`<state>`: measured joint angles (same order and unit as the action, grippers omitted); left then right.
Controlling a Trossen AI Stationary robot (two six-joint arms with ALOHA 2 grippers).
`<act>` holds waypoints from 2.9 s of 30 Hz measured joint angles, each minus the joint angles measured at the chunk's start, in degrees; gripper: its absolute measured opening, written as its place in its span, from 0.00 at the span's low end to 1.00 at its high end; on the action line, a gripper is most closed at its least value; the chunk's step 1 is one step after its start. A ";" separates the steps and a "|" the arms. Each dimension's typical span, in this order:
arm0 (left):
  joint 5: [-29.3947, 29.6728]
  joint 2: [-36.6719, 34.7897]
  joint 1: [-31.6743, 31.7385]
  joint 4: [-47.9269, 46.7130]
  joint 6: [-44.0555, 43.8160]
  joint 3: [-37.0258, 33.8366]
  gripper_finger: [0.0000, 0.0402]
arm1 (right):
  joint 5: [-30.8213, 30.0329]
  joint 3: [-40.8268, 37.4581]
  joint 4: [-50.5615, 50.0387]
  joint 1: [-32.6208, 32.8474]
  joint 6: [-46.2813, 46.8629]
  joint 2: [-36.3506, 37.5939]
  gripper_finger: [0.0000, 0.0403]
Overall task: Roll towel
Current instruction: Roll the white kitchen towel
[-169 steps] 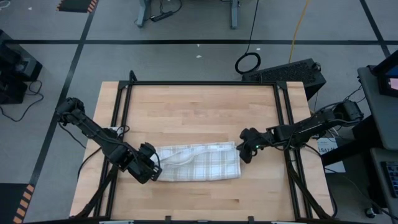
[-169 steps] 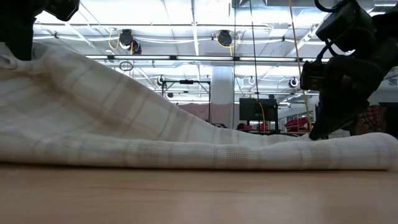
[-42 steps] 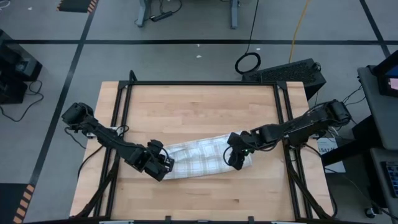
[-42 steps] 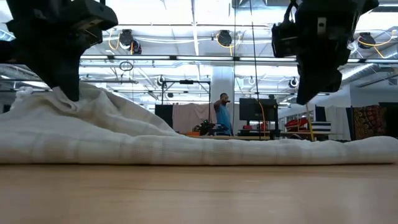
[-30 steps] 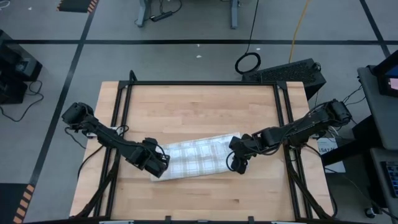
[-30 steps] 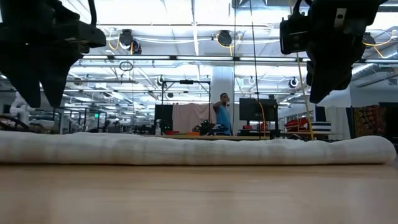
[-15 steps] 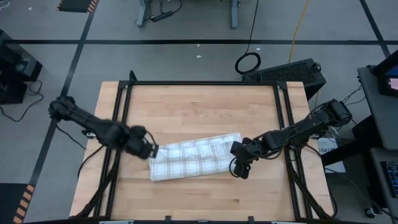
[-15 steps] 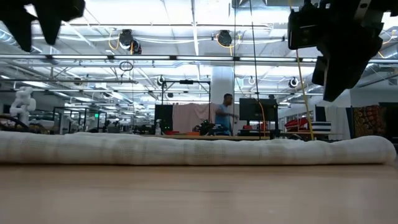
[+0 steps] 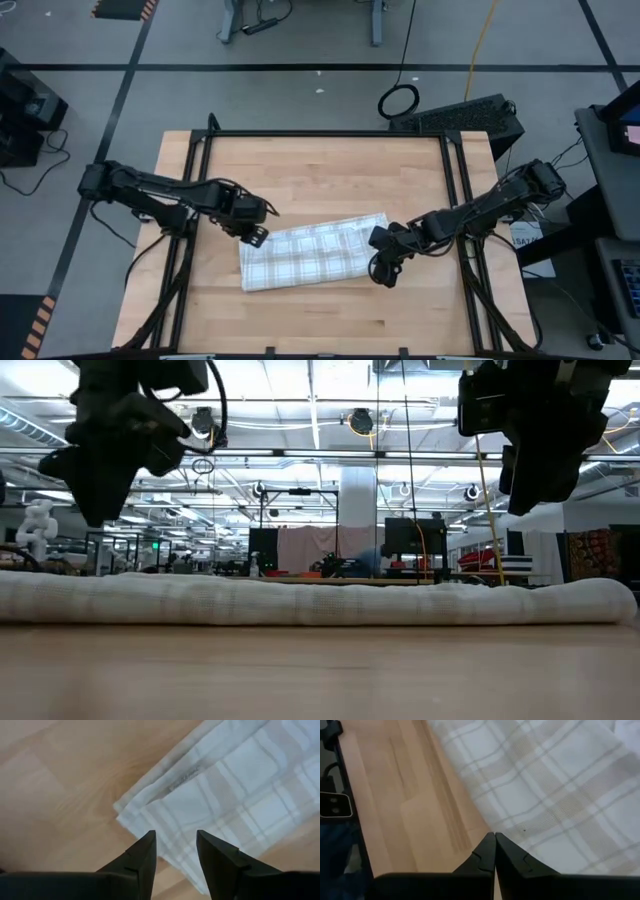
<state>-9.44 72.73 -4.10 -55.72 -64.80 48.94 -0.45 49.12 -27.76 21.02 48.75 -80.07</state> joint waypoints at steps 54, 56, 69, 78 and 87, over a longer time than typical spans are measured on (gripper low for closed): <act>4.88 12.66 -6.14 -9.81 5.20 8.06 0.01 | -4.90 -0.04 1.27 0.47 -2.57 0.02 0.00; 5.02 12.35 -6.85 -10.75 4.38 8.95 0.01 | -6.84 -0.04 3.06 0.47 -3.16 -0.18 0.00; 6.67 12.39 -8.27 -11.85 2.08 9.23 0.01 | -8.41 -0.07 38.76 -0.54 -14.94 -18.48 0.00; 3.62 12.16 -8.05 -14.63 2.07 9.21 0.01 | -8.24 -0.11 45.46 -2.27 -13.61 -27.96 0.00; 8.35 12.54 -9.53 -14.04 0.94 5.88 0.02 | -8.30 0.04 43.79 -1.84 -10.35 -29.11 0.00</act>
<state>-1.09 85.27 -13.63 -69.76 -63.86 54.82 -8.75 49.17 16.03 19.18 38.40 -109.19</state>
